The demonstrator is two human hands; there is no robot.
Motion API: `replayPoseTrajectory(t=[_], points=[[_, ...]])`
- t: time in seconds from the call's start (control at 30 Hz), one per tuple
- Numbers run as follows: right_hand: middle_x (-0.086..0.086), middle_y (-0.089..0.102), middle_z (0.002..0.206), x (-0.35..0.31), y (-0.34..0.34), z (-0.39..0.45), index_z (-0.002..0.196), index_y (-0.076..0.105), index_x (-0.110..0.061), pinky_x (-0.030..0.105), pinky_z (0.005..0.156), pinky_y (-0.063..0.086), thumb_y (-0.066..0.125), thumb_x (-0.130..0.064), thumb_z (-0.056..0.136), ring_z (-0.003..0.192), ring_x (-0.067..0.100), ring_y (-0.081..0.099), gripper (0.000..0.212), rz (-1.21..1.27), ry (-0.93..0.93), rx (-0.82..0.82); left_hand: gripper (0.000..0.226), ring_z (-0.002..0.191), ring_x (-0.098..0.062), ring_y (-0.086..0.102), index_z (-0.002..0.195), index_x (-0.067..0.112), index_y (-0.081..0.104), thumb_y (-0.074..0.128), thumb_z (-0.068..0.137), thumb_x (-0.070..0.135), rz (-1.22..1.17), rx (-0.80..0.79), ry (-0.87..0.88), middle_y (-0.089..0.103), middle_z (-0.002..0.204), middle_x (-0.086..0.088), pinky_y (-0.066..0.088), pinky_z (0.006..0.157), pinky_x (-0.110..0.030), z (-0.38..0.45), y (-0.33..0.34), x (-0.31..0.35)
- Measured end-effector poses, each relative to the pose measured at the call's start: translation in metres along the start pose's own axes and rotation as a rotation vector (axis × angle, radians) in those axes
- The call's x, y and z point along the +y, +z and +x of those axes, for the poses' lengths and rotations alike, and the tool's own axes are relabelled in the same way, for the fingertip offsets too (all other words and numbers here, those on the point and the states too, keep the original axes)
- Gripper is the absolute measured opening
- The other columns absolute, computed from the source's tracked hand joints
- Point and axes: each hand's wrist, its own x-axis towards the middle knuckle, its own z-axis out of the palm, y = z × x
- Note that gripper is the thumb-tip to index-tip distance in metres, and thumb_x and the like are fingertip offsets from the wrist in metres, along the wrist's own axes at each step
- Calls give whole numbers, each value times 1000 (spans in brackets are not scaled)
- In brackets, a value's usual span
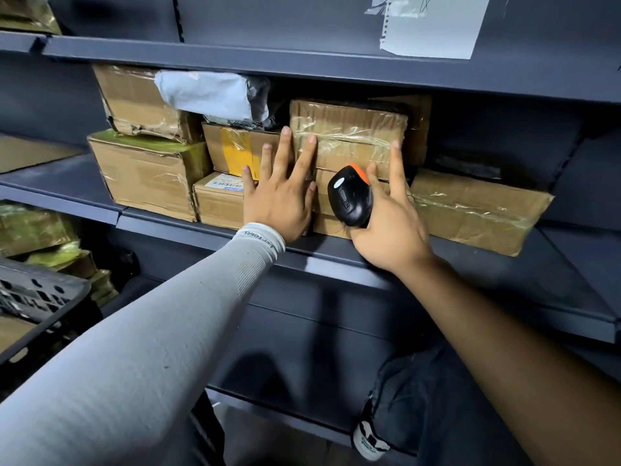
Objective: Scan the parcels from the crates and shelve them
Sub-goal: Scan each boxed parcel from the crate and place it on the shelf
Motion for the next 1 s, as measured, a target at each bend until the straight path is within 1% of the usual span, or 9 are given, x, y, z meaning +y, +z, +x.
replayPoseTrajectory(t=[0.17,0.27,0.4,0.5,0.57,0.67,0.73,0.8,1.0], points=[[-13,-29,168,-2,-1,-8,167,15,-19,42,122,29,76,-32,87,161,23,-6,101,-36,32,6,65,160,-34,3,164,44,-4,31,109,50,-4,-19,23,-7,175,4,14,122,-68,-7,-10,-3],[-9,-20,172,-6,3,-21,166,16,-17,42,122,28,75,-23,86,161,23,-8,100,-14,52,57,65,161,-32,4,164,45,-4,28,108,54,8,-30,23,-4,175,4,14,123,-66,-22,-15,-12],[-3,-10,174,-22,12,-37,165,21,-11,44,127,17,76,-20,83,161,26,-1,99,41,6,85,64,161,-32,6,164,44,-3,26,108,56,38,-45,-2,0,175,3,14,123,-65,-50,-24,-31],[-9,-10,174,-44,15,-40,166,19,-16,48,123,31,75,-22,83,161,25,9,100,88,0,16,65,160,-32,12,165,42,1,24,106,58,85,-49,-2,8,175,0,20,122,-66,-66,-34,-49],[-9,-1,175,-59,17,-41,166,16,-25,49,117,40,74,-25,83,156,29,26,101,106,-7,-29,66,159,-31,13,165,42,3,24,105,59,100,-64,-19,10,175,0,22,121,-65,-72,-42,-64],[3,41,163,-87,22,-41,164,7,-42,51,95,54,69,-35,84,128,44,58,102,136,7,-114,67,161,-28,7,164,44,0,24,105,61,109,-78,-73,5,175,2,18,123,-65,-85,-55,-88],[19,69,124,-106,30,-42,160,6,-51,51,80,56,67,-41,88,103,50,65,95,109,4,-129,68,161,-28,6,164,44,-2,23,104,61,154,-77,-110,3,175,3,14,123,-66,-97,-64,-104],[19,72,111,-126,40,-41,155,8,-58,53,77,58,65,-51,90,98,51,66,87,167,12,-187,68,160,-29,9,165,41,-1,26,106,60,221,-62,-160,4,175,1,11,123,-67,-109,-71,-120],[12,71,116,-191,63,-40,151,14,-60,51,83,58,65,-52,90,104,44,65,79,325,-64,-380,69,160,-32,10,165,43,-1,27,105,62,314,-90,-317,8,175,-1,9,122,-69,-148,-104,-166]])
